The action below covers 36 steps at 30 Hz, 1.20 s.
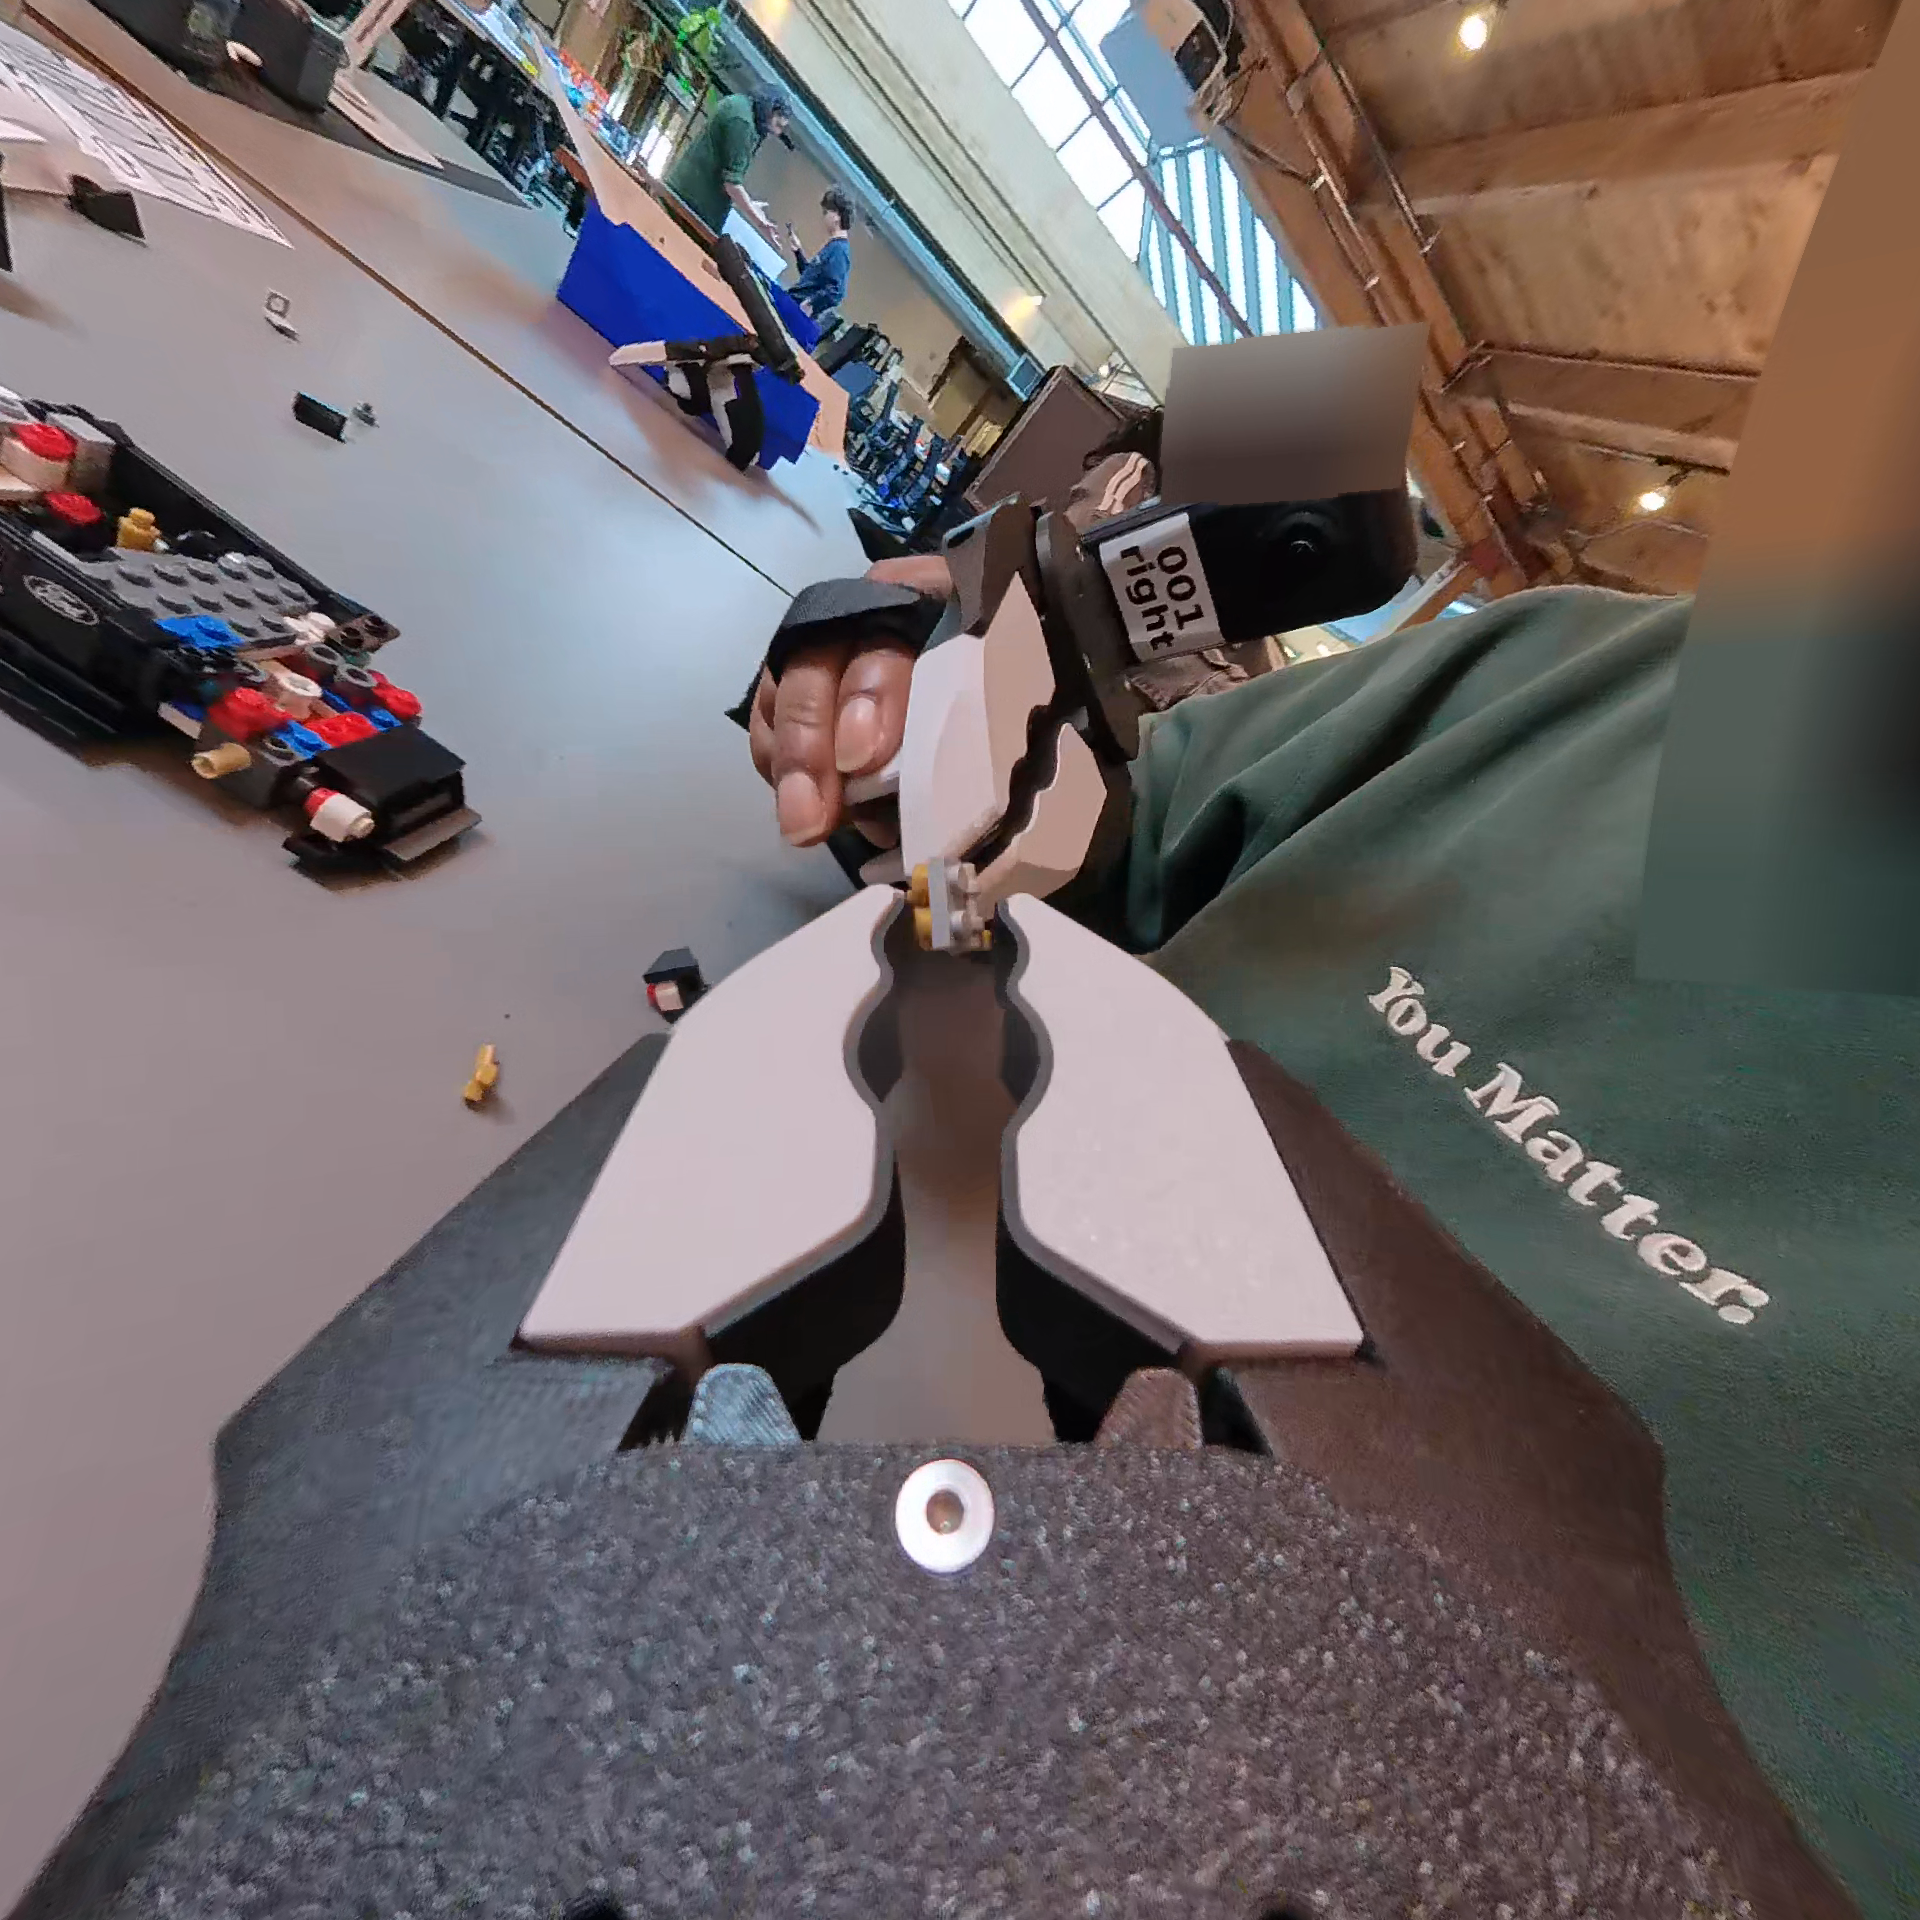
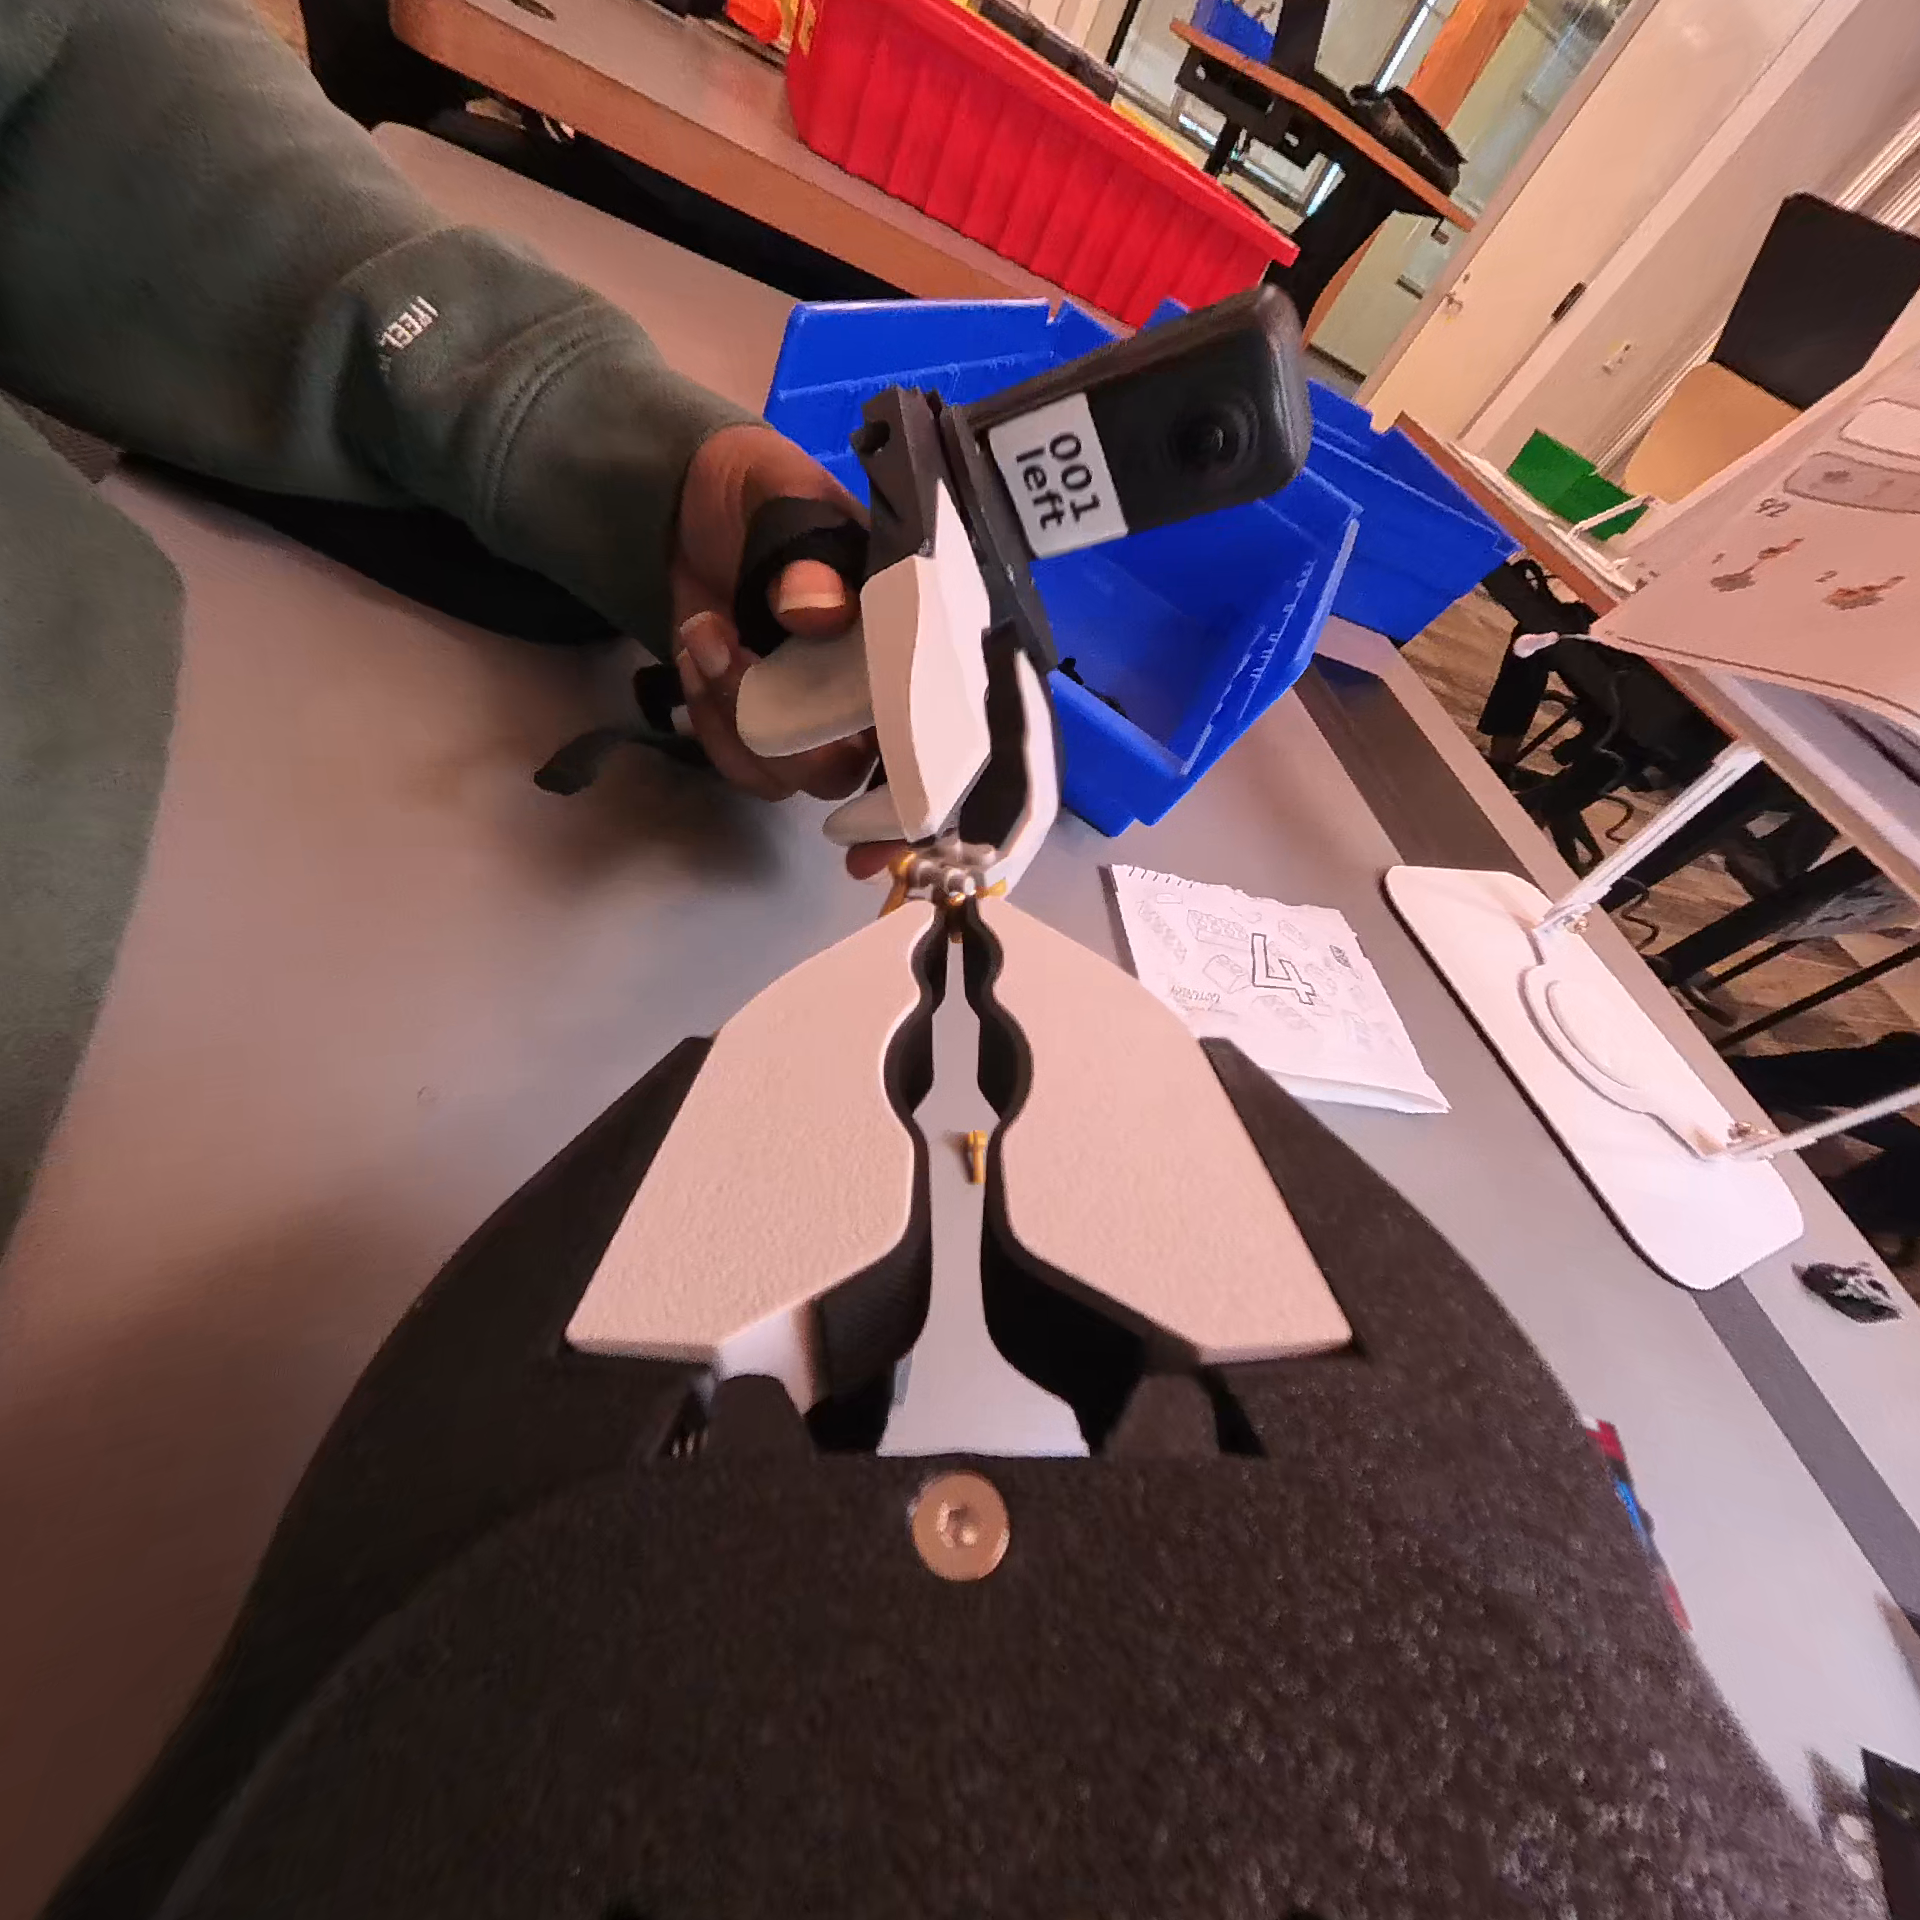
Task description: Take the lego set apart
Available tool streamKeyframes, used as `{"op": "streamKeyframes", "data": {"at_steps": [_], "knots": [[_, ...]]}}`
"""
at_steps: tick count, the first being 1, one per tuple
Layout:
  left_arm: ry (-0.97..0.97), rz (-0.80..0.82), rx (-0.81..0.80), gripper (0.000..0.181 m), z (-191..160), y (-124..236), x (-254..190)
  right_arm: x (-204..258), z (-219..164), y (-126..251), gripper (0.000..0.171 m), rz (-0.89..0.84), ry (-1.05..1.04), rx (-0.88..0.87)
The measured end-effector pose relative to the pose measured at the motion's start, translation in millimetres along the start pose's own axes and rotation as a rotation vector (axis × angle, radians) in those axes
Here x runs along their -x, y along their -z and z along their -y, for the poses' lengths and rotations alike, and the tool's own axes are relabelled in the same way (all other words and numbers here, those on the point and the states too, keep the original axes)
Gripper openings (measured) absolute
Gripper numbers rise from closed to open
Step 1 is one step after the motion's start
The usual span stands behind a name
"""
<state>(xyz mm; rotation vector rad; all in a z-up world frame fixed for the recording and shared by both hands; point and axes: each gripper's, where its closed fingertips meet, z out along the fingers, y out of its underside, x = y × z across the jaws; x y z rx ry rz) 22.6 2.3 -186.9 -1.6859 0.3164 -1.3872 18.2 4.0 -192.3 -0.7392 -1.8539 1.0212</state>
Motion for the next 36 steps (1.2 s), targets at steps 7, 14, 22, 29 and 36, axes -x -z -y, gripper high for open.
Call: {"op": "streamKeyframes", "data": {"at_steps": [7,14,22,29,36], "knots": [[-0.022,0.010,0.020,0.008,-2,-1,-1,4,-1,-2,0.003,-0.031,0.101,0.029],[0.036,-0.083,-0.064,0.008,9,-3,-12,-1,11,2,0.005,-0.098,0.162,0.006],[-0.074,-0.198,-0.092,0.008,16,-2,-43,-8,-36,-6,0.000,-0.076,0.046,0.249],[-0.128,0.038,-0.081,0.008,20,10,-10,3,-50,-14,0.000,0.019,-0.037,0.251],[0.104,0.050,-0.176,0.008,22,10,13,11,-48,-16,0.022,0.078,-0.125,0.210]]}}
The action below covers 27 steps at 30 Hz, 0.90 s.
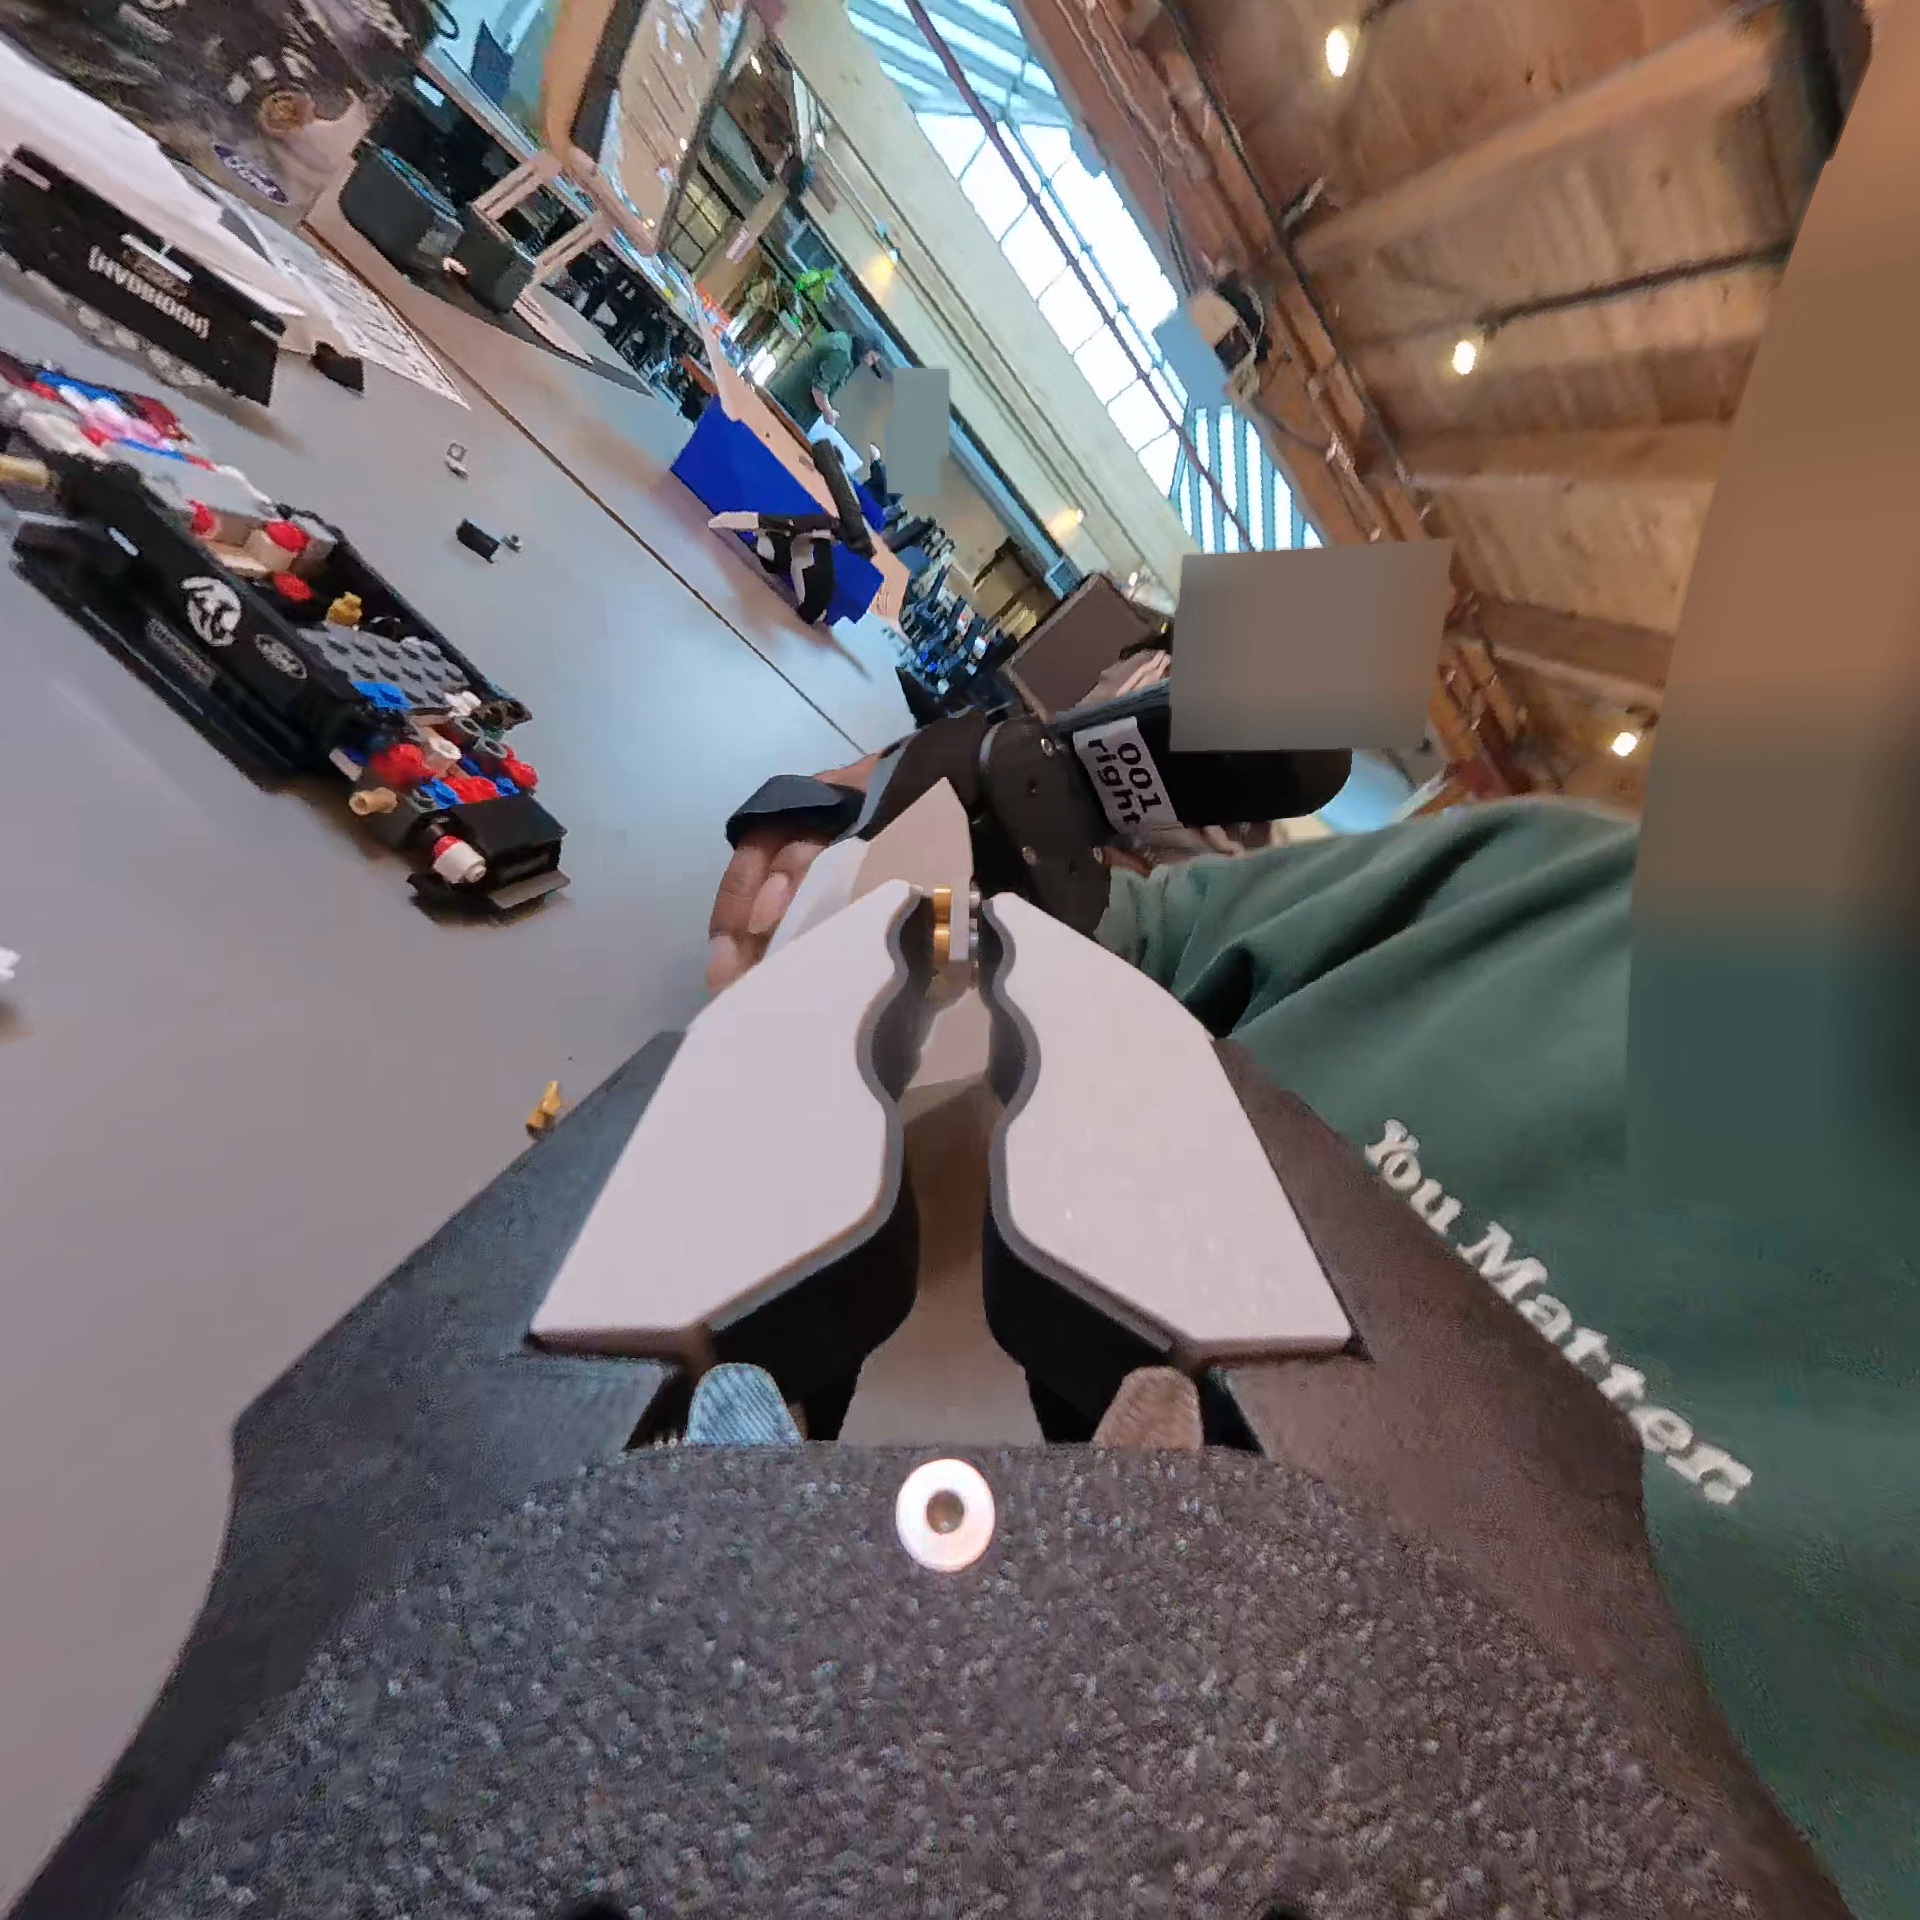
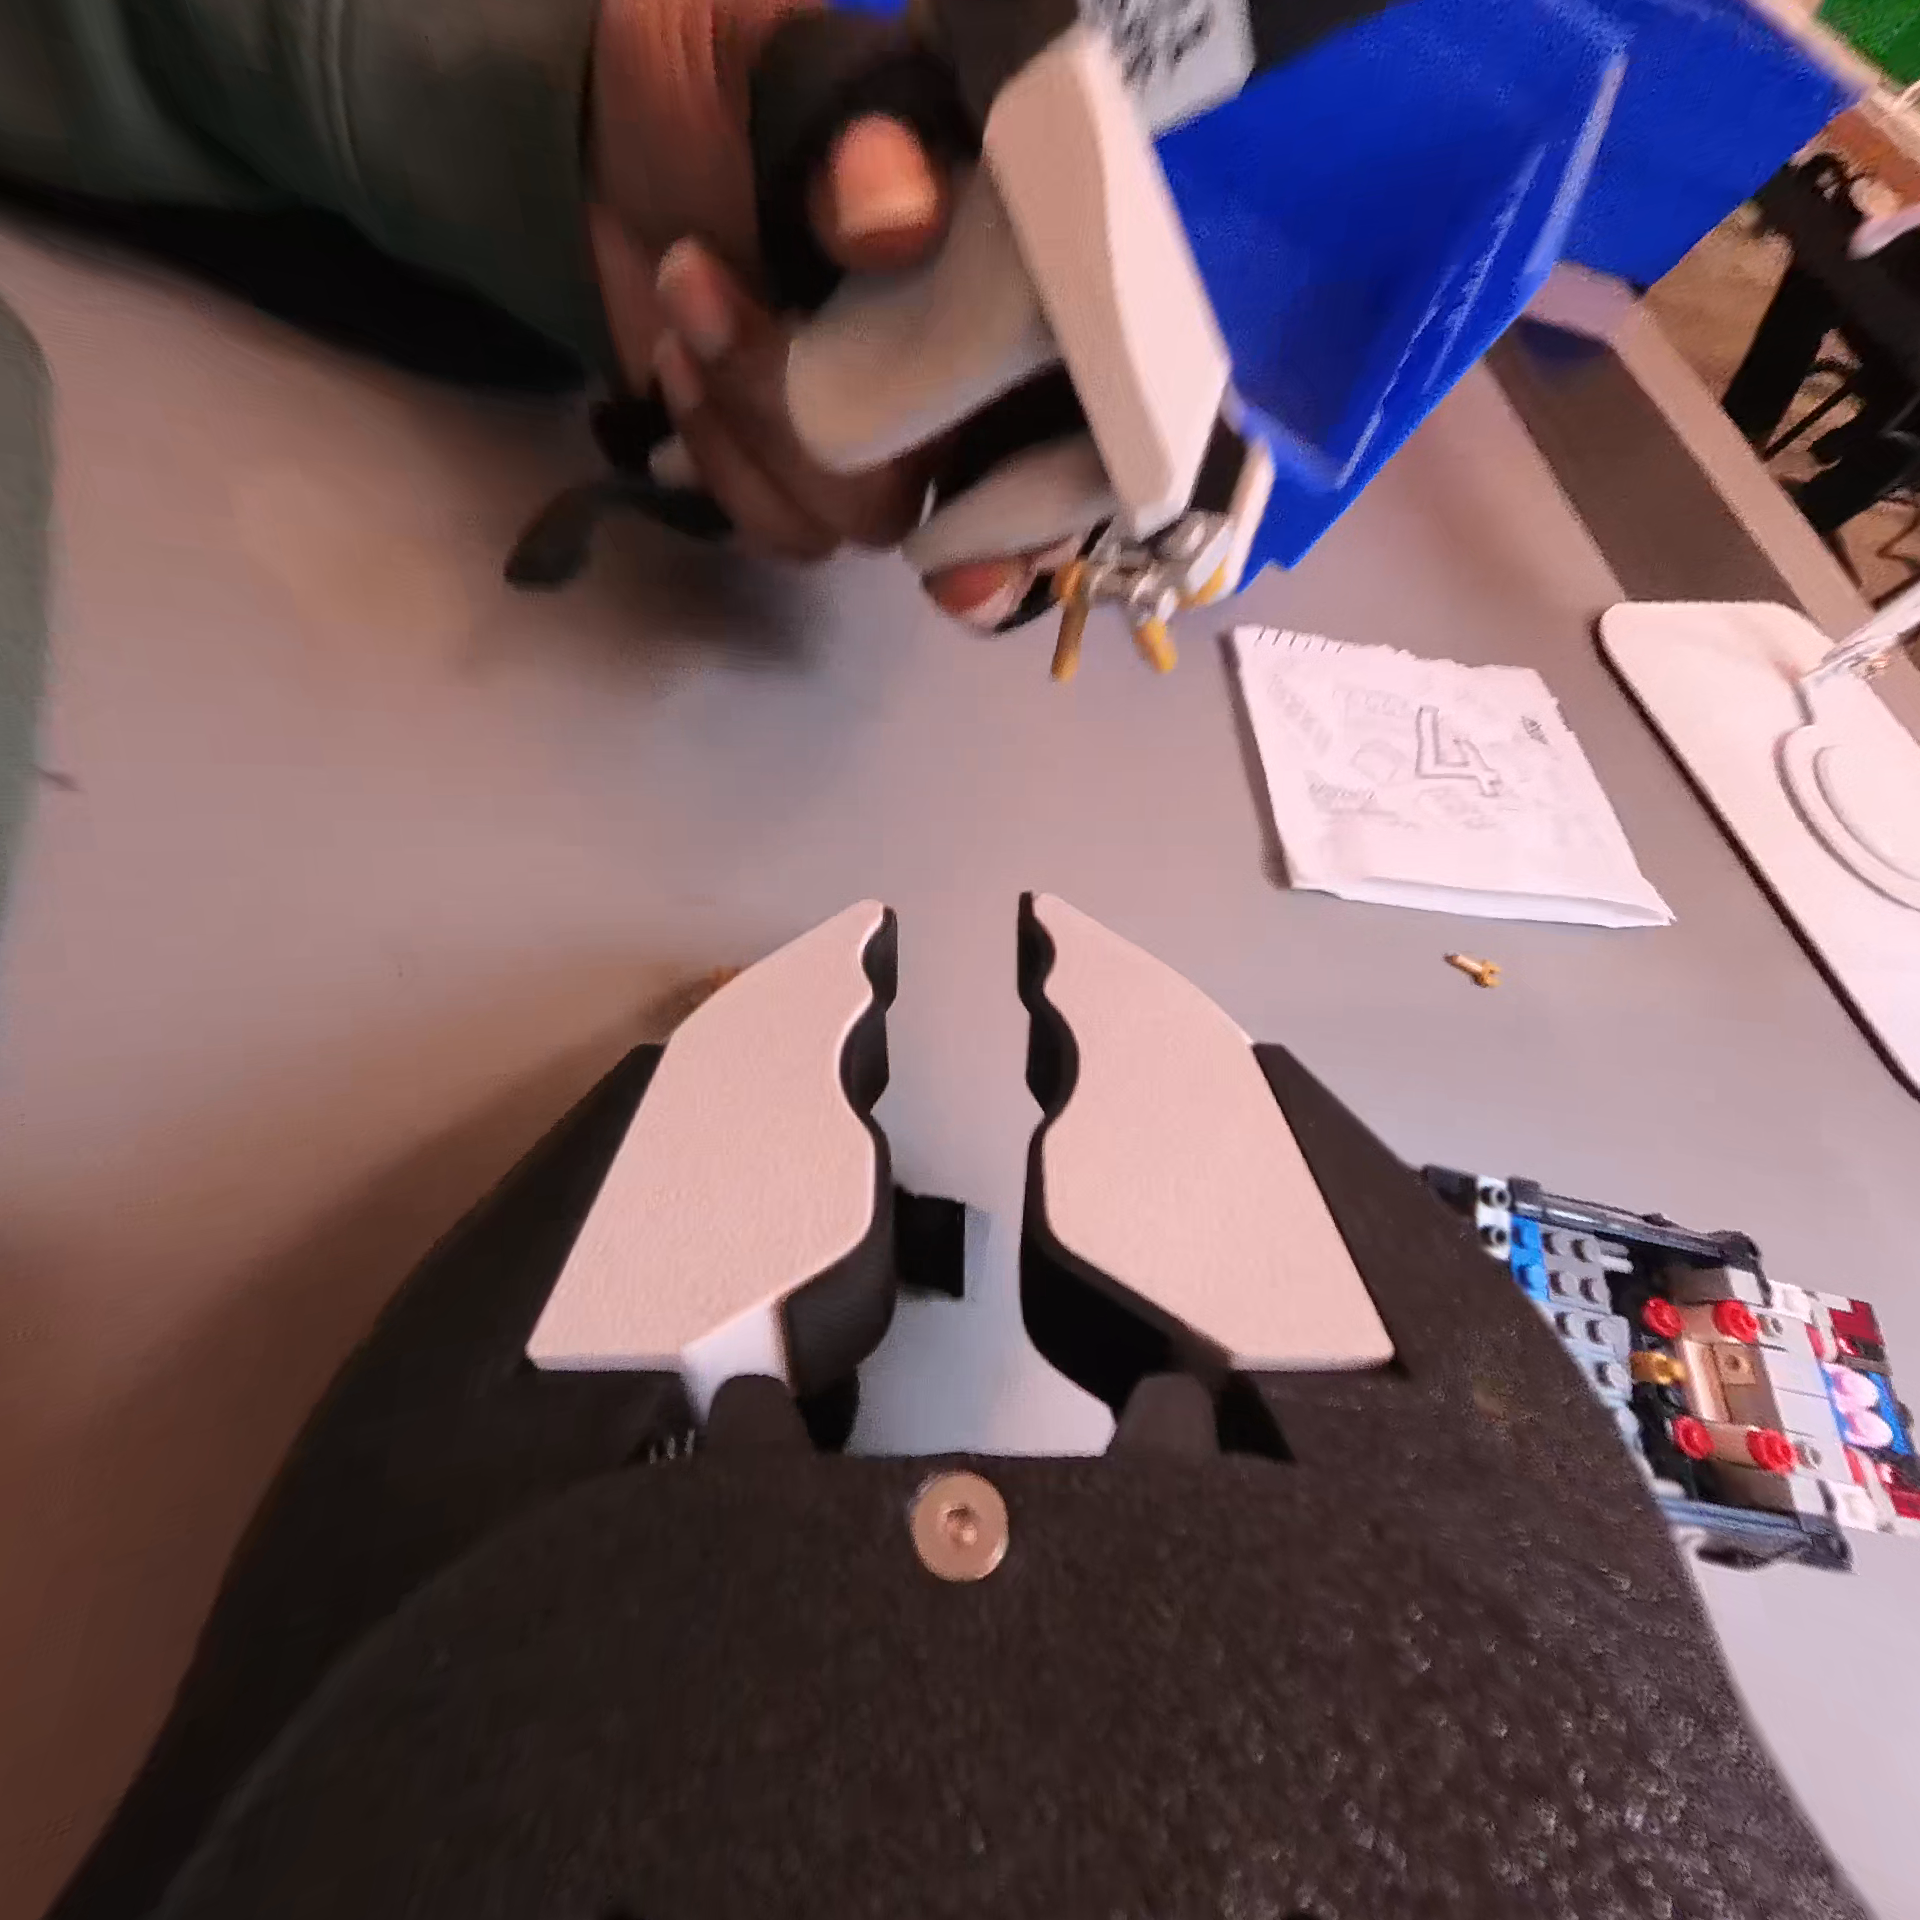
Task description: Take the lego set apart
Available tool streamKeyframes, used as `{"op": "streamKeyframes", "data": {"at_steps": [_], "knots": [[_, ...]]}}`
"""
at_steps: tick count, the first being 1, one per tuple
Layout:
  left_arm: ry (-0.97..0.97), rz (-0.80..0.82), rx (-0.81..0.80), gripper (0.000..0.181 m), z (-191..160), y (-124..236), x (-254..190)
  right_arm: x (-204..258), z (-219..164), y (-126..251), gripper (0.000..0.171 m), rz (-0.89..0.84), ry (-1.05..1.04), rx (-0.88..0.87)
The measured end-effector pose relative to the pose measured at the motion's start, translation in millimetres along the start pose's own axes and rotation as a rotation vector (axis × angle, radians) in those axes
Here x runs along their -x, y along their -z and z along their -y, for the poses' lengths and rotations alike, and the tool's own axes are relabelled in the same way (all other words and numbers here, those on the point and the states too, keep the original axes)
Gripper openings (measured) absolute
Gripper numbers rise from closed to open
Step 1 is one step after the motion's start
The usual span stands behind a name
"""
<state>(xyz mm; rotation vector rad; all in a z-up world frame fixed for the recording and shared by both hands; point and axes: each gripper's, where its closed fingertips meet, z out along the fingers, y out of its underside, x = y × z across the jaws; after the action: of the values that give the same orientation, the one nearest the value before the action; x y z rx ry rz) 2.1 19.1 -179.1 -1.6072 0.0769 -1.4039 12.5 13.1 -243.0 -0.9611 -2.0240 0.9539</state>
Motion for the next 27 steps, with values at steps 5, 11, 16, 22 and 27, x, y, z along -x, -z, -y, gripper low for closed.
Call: {"op": "streamKeyframes", "data": {"at_steps": [5,11,16,22,27], "knots": [[0.146,-0.004,-0.083,0.008,4,-5,11,-15,32,7,0.021,-0.053,-0.126,-0.154],[0.075,0.081,-0.113,0.009,7,-8,16,-29,34,9,0.003,-0.109,-0.258,-0.165],[0.000,0.150,-0.120,0.008,8,-9,14,-27,33,9,0.003,-0.109,-0.244,-0.134],[-0.040,0.150,-0.270,0.008,42,16,6,2,12,-8,0.003,-0.059,-0.050,0.030],[-0.028,0.139,-0.239,0.009,36,17,8,-19,-20,-5,0.003,-0.059,-0.131,0.140]]}}
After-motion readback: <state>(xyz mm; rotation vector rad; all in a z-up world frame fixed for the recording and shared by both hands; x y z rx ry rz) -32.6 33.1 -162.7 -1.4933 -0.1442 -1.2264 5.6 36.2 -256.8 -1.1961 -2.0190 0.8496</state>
